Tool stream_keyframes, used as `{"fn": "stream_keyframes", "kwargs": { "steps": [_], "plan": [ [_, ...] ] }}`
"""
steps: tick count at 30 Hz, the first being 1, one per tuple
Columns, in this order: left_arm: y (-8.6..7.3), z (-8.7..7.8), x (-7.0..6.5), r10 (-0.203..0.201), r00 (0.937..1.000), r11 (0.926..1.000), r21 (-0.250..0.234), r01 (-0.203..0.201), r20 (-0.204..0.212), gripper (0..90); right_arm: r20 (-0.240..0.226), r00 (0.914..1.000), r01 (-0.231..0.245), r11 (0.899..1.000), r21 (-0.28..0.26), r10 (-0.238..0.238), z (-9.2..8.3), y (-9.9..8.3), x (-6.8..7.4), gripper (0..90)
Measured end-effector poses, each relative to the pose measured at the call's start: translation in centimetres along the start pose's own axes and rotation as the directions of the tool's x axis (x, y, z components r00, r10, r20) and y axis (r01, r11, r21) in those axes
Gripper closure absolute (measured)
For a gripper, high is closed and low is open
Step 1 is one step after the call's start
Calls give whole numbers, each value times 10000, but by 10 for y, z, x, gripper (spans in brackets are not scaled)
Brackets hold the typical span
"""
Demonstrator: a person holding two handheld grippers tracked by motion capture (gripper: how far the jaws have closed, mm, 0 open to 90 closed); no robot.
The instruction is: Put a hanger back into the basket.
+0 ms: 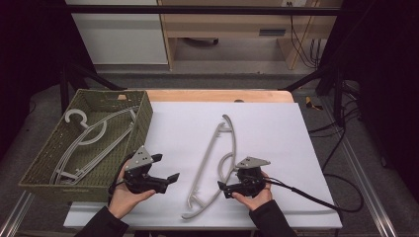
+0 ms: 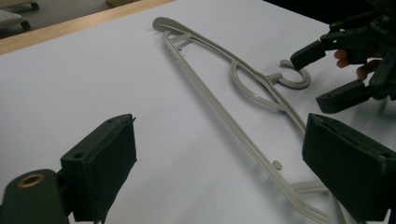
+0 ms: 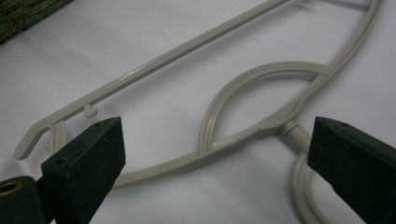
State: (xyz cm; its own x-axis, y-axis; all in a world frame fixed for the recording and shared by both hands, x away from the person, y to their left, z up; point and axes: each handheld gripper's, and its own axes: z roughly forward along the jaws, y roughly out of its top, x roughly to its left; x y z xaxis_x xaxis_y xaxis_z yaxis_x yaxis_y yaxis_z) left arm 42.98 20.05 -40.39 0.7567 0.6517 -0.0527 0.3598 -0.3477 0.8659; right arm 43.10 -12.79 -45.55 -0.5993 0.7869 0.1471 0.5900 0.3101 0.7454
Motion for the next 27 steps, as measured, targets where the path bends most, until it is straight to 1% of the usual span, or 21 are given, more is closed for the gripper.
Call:
{"fn": "stream_keyframes", "kwargs": {
  "steps": [1,2,3,4,5,6,7,8,9,11,12,14,15,16,19,20,21,24,25,26,27],
  "plan": [
    [0,0,1,9,10000,10000,-9,-9,-15,92,0,10000,0,10000,0,0,0,0,0,43],
    [0,-1,2,21,10000,10000,-6,-21,-54,88,63,10000,-67,9999,119,66,3,-1,2,39],
    [0,-1,3,11,9999,10000,-15,-12,-104,86,132,9999,-72,9999,116,70,7,-3,3,40],
    [0,-2,3,-7,9999,10000,-9,7,-126,86,234,9995,211,9993,314,-219,14,-5,5,35],
    [0,-3,4,-15,9999,10000,-21,15,-135,86,234,9995,211,9993,314,-219,14,-5,5,35],
    [0,-3,5,-34,9998,10000,-69,33,-178,83,356,9991,190,9984,536,-209,20,-8,8,34],
    [0,-4,6,-55,9997,9999,-94,53,-227,83,356,9991,190,9984,536,-209,20,-8,8,34],
    [0,-5,7,-71,9996,9999,-118,68,-271,84,517,9977,406,9967,697,-442,25,-10,10,40],
    [0,-6,8,-88,9995,9999,-119,84,-294,84,517,9977,406,9967,697,-442,25,-10,10,40],
    [0,-7,9,-148,9993,9998,-152,143,-346,86,536,9960,673,9940,857,-721,28,-11,10,42],
    [0,-7,9,-174,9992,9997,-168,168,-352,87,525,9974,454,9949,901,-502,28,-11,11,43],
    [0,-8,10,-172,9992,9997,-172,166,-359,87,541,9970,511,9944,927,-562,29,-11,10,45],
    [0,-8,10,-169,9992,9997,-187,162,-375,87,633,9977,184,9957,903,-242,30,-11,12,48],
    [0,-8,10,-173,9992,9997,-171,167,-370,87,604,9979,161,9944,1041,-225,30,-11,11,49],
    [0,-8,10,-151,9991,9997,-193,144,-391,87,622,9981,-59,9932,1166,-14,29,-10,10,51],
    [0,-8,10,-161,9991,9997,-212,152,-399,87,589,9982,-17,9931,1169,-52,29,-9,9,54],
    [0,-9,10,-164,9991,9997,-211,156,-404,88,731,9973,-58,9929,1187,-29,29,-10,8,58],
    [-1,-10,11,-233,9989,9994,-261,222,-401,87,744,9972,-60,9916,1292,-37,26,-9,5,87],
    [0,-10,11,-237,9989,9993,-286,226,-403,88,811,9967,-173,9911,1317,66,25,-9,3,105],
    [0,-10,11,-219,9989,9994,-283,208,-403,88,870,9961,-284,9907,1330,168,21,-9,-2,139],
    [0,-10,10,-197,9990,9995,-257,186,-410,88,870,9961,-284,9907,1330,168,21,-9,-2,139]
  ]
}}
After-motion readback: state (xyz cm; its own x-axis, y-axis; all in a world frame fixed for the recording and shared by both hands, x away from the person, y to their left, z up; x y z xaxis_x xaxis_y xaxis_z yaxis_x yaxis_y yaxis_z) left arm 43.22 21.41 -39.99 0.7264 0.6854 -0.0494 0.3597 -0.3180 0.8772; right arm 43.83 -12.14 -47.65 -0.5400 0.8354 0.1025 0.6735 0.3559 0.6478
